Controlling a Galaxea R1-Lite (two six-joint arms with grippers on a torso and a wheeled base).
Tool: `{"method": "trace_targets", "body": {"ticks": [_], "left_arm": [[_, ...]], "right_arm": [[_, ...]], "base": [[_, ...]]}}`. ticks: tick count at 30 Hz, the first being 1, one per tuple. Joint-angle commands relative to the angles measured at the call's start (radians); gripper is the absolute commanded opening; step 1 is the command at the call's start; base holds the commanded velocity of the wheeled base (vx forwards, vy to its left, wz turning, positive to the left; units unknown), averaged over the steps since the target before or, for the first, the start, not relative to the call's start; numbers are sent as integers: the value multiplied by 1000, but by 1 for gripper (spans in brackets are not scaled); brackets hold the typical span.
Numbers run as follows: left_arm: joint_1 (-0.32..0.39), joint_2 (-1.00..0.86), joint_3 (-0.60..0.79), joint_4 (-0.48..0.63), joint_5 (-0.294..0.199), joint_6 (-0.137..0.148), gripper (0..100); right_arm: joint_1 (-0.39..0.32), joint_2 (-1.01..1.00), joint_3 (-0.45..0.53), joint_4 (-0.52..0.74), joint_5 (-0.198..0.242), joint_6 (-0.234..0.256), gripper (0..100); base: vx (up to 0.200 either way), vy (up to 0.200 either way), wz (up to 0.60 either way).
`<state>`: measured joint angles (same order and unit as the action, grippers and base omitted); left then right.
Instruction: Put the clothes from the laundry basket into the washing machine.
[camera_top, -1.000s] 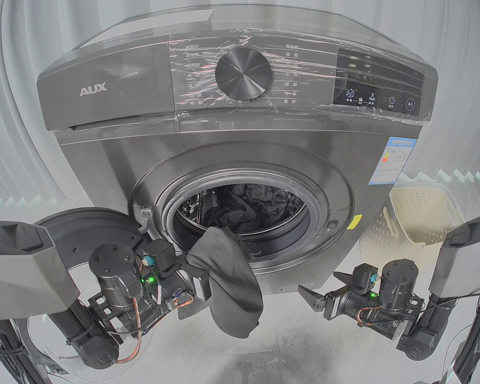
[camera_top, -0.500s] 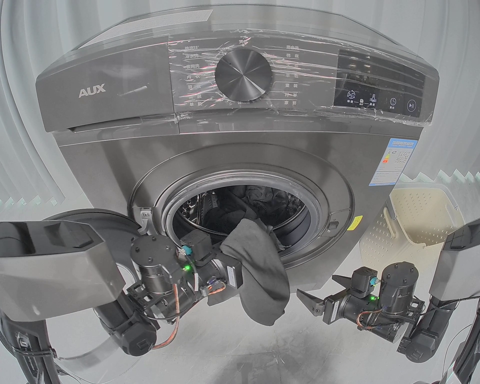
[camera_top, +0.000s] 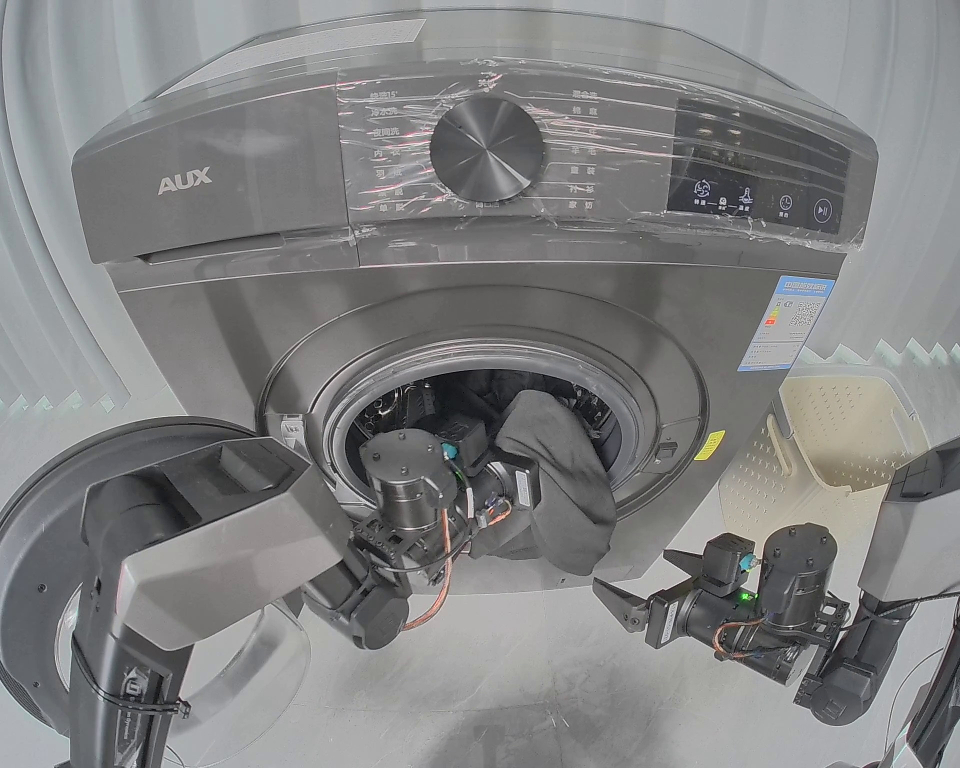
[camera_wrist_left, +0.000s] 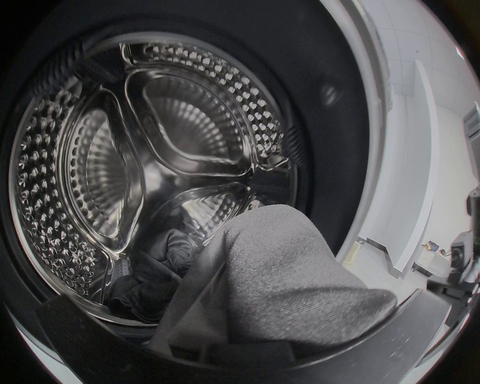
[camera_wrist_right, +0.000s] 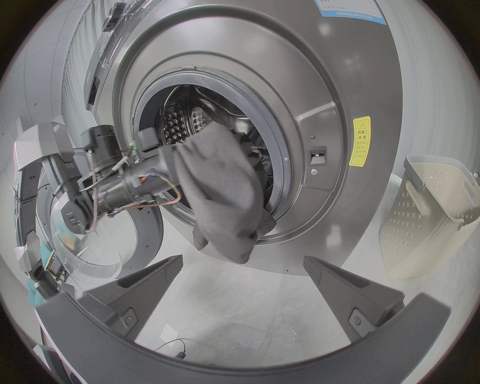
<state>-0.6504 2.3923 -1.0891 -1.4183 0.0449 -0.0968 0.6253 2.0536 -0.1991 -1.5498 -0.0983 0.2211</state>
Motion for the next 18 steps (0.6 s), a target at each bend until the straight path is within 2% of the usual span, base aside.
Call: {"method": "trace_targets", "body": {"ticks": [1,7,11,18], "left_arm": [[34,117,-225,157,24,-1,0],[71,179,-353,282,27,8,0],[95,254,-506,345,29,11,0],[130,327,-838,518,127,11,0]], "right_arm": [[1,3,0,0,0,0,100],[1,7,-2,0,0,0,100],[1,8,-3,0,0,0,100],[1,11,-3,0,0,0,100]], "base": [[0,0,0],[0,0,0],[0,0,0],[0,0,0]]}}
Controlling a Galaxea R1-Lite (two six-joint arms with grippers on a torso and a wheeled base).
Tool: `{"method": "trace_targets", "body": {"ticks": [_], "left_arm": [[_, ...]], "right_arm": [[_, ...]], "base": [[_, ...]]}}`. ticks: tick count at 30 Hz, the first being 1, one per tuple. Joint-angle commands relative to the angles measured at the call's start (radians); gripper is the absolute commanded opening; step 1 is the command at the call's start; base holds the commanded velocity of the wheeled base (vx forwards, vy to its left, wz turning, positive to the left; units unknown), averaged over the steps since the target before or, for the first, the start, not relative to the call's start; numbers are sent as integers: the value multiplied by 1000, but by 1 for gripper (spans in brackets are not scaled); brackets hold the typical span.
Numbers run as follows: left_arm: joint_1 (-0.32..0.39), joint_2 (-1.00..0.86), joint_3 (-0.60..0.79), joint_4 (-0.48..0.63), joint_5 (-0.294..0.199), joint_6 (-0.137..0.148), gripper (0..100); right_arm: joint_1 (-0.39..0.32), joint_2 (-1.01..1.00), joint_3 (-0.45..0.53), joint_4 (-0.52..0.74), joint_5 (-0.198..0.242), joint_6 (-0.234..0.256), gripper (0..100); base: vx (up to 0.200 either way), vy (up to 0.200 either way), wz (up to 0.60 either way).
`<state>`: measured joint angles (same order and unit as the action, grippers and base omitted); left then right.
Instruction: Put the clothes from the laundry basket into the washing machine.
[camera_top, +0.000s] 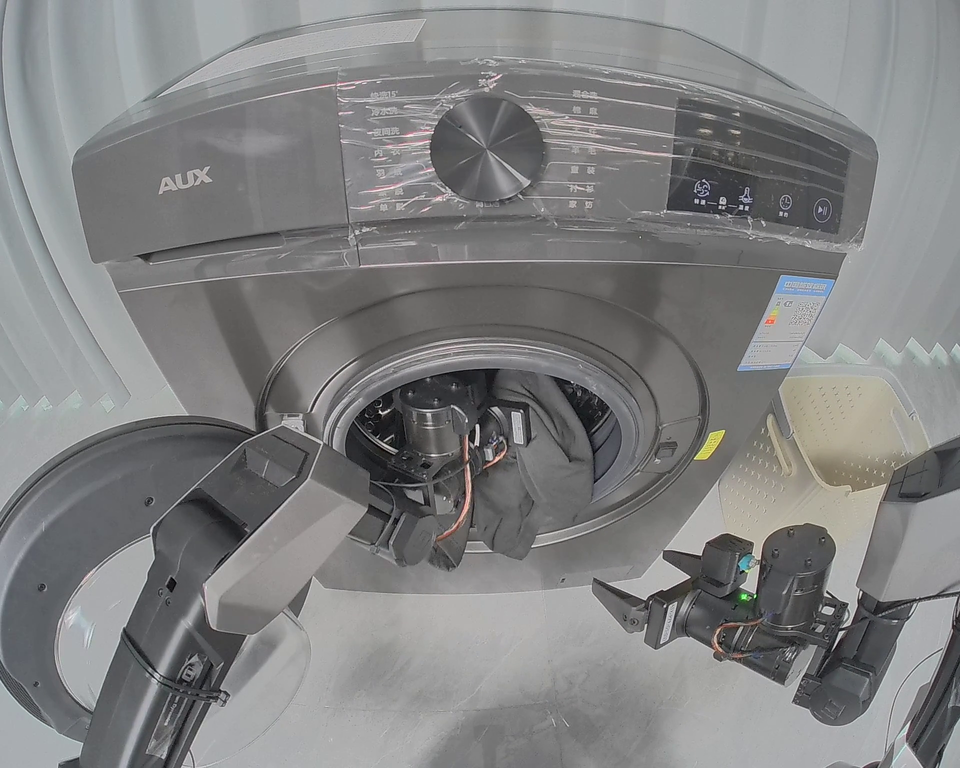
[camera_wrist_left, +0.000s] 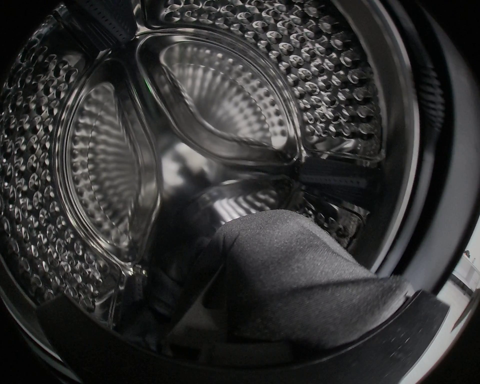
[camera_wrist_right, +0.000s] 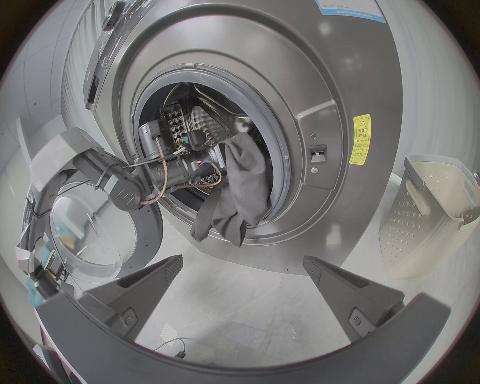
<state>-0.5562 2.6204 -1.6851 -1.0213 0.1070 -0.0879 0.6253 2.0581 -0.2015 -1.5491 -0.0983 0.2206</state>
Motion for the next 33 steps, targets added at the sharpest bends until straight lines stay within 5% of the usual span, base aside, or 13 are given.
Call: {"method": "trace_targets", "body": {"ticks": [1,13,14,20,24,27,33], "left_arm": [[41,101,-269,147,76,0,0],[68,112,-315,199,103,-1,0],[70,110,-315,198,103,-4,100],[61,58,-232,190,105,-16,100],[38,-88,21,248,76,-36,100],[19,-188,199,306,-6,-39,100],[-11,-261,383,339,-86,-29,100]], "right_arm": [[1,7,1,0,0,0,100],[1,7,5,0,0,0,100],[1,7,5,0,0,0,100],[-1,5,5,0,0,0,100],[-1,5,2,0,0,0,100],[1,5,4,0,0,0,100],[1,5,2,0,0,0,100]], "base": [[0,0,0],[0,0,0],[0,0,0],[0,0,0],[0,0,0],[0,0,0],[0,0,0]]}}
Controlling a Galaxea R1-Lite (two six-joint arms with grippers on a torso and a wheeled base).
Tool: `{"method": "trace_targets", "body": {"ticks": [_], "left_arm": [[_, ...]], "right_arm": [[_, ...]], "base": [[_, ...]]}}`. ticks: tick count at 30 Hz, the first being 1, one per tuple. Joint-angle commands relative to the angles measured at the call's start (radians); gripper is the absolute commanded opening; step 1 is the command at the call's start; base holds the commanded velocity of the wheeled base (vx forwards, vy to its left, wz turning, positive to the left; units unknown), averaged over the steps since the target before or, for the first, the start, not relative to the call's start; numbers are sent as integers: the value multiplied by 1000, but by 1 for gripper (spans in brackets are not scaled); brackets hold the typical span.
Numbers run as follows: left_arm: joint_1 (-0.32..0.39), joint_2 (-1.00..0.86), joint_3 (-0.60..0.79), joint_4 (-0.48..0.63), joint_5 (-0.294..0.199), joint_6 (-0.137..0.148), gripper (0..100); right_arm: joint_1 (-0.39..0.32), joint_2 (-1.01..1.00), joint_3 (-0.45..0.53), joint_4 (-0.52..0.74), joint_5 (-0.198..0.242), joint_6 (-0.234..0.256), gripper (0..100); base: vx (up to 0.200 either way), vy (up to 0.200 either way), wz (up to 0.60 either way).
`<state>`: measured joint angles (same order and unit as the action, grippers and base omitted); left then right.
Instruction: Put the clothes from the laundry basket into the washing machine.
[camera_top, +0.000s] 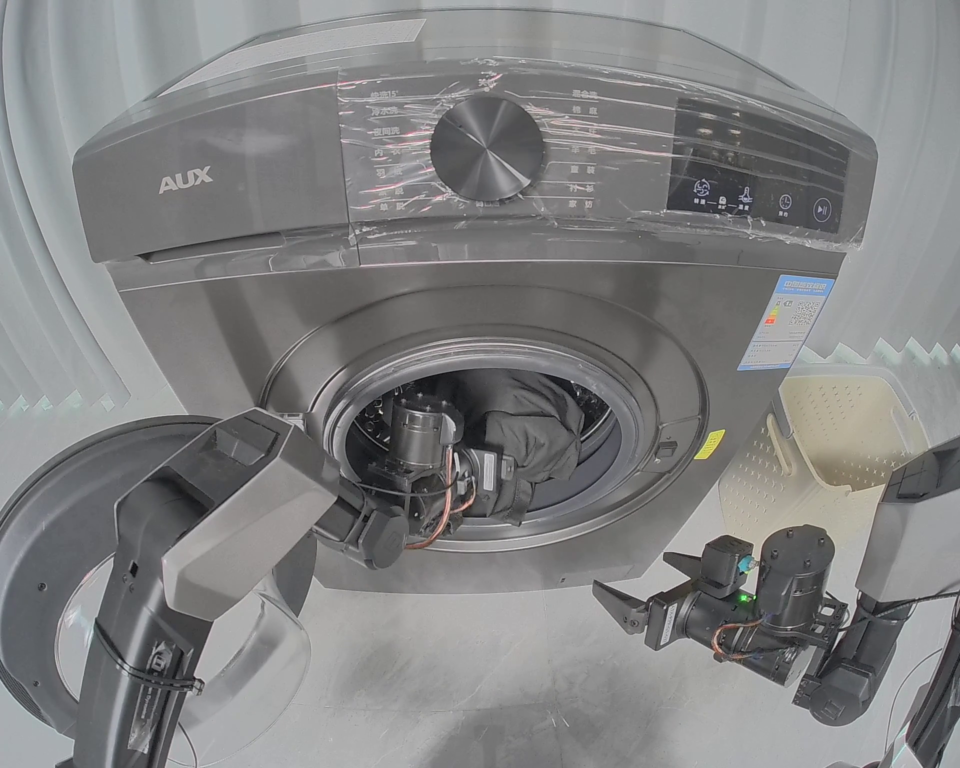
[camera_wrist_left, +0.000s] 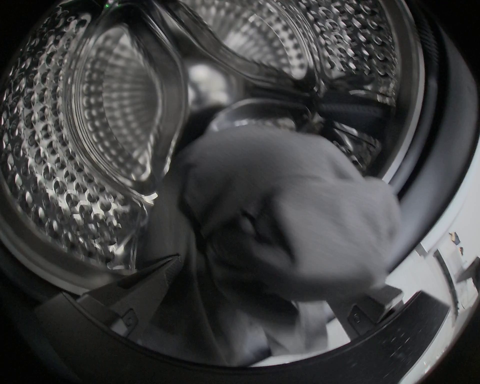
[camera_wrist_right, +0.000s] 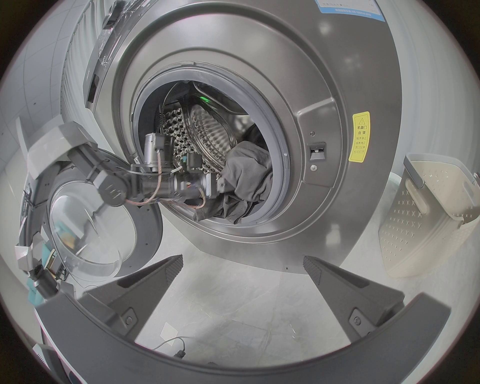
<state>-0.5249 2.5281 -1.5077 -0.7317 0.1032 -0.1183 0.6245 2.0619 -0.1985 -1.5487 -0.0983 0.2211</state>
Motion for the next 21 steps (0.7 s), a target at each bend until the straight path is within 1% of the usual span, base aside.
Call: {"method": "trace_targets", "body": {"ticks": [1,7,12,14,16,17,20,21], "left_arm": [[-47,-170,219,48,-91,5,100],[-49,-137,213,40,-97,11,100],[-50,-63,170,20,-85,14,100],[-52,-34,141,15,-85,26,100],[-52,-20,126,17,-83,31,100],[-52,-20,126,17,-83,31,0],[-52,18,90,8,-82,29,0],[-52,23,76,-2,-80,25,0]], "right_arm": [[1,1,-1,-1,0,0,100],[3,1,-1,-1,0,0,100],[6,1,-4,-1,0,0,100],[8,1,-2,-1,0,0,100],[8,3,-2,-1,-1,0,100],[8,3,-2,-1,-1,0,100],[8,3,-4,-2,0,1,100],[8,3,-4,-2,0,1,100]], "base": [[0,0,0],[0,0,0],[0,0,0],[0,0,0],[0,0,0],[0,0,0],[0,0,0],[0,0,0]]}}
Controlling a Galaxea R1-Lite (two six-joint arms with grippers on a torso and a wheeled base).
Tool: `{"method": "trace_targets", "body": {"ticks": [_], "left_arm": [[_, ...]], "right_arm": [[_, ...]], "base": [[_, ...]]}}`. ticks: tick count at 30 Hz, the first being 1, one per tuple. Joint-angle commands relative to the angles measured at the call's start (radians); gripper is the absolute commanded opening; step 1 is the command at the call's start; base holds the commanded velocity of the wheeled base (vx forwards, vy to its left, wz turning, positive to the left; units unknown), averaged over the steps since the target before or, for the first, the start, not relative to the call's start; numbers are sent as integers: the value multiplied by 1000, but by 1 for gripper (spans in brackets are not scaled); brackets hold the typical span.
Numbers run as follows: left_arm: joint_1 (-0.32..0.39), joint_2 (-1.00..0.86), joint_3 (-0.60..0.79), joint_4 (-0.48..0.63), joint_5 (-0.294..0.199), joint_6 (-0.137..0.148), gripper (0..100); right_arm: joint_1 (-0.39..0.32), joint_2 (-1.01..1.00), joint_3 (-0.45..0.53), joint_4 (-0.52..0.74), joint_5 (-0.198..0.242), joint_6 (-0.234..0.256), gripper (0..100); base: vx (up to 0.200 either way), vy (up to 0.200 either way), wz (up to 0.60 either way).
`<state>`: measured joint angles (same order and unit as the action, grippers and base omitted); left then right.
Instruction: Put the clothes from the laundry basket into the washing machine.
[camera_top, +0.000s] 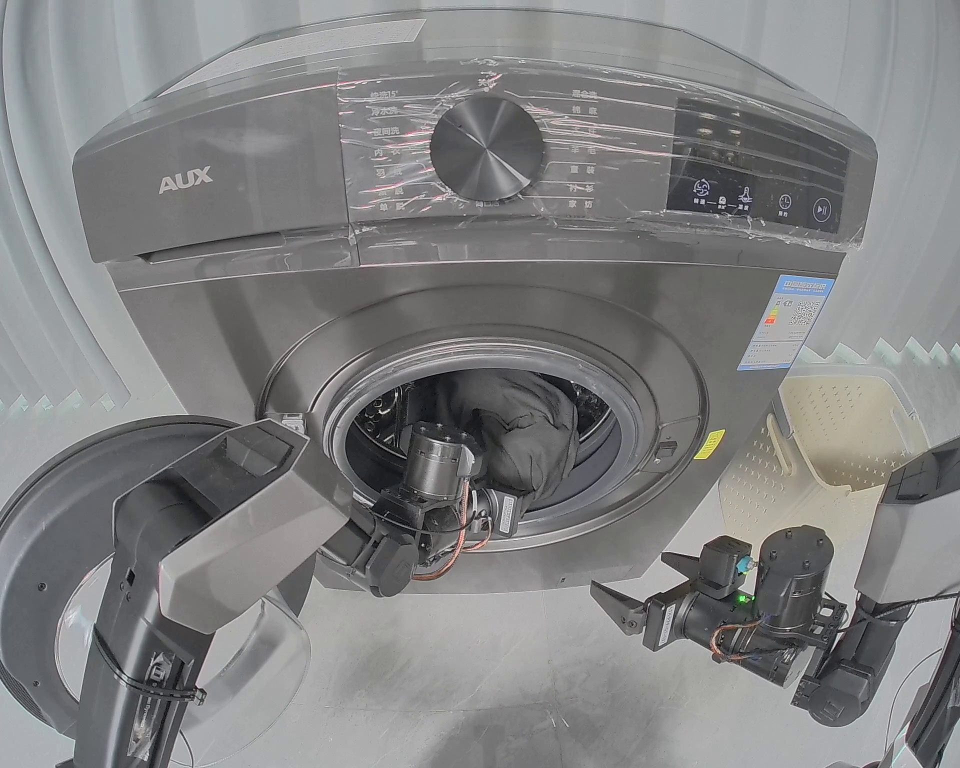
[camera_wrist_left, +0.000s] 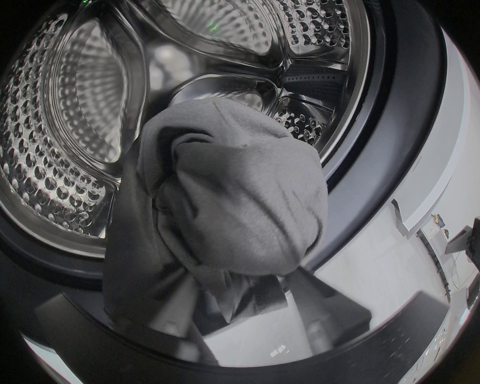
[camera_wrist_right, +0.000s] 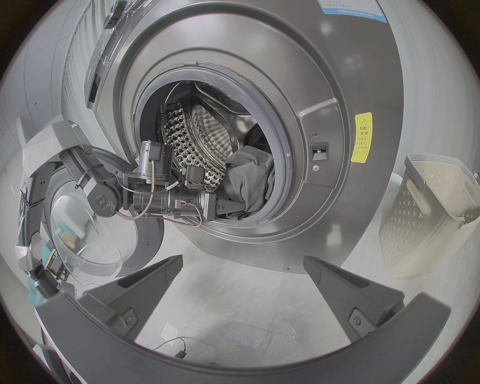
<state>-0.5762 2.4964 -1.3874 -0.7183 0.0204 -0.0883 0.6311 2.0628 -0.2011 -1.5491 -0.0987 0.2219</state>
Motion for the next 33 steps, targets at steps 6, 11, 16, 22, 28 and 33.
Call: {"method": "trace_targets", "body": {"ticks": [6,11,16,22,28,33], "left_arm": [[9,88,-212,-38,79,-41,0],[24,133,-354,-76,122,-50,0],[53,214,-576,-75,191,-42,0],[62,230,-613,-72,194,-39,0],[52,142,-435,-59,193,-42,100],[50,45,-252,-1,139,-41,100]], "right_arm": [[4,2,-1,0,1,4,100],[7,0,-1,-2,1,5,100],[7,2,-1,-2,1,5,100],[6,2,-1,-2,1,5,100],[7,0,0,-2,1,5,100],[7,0,0,-2,1,5,100]], "base": [[0,0,0],[0,0,0],[0,0,0],[0,0,0],[0,0,0],[0,0,0]]}}
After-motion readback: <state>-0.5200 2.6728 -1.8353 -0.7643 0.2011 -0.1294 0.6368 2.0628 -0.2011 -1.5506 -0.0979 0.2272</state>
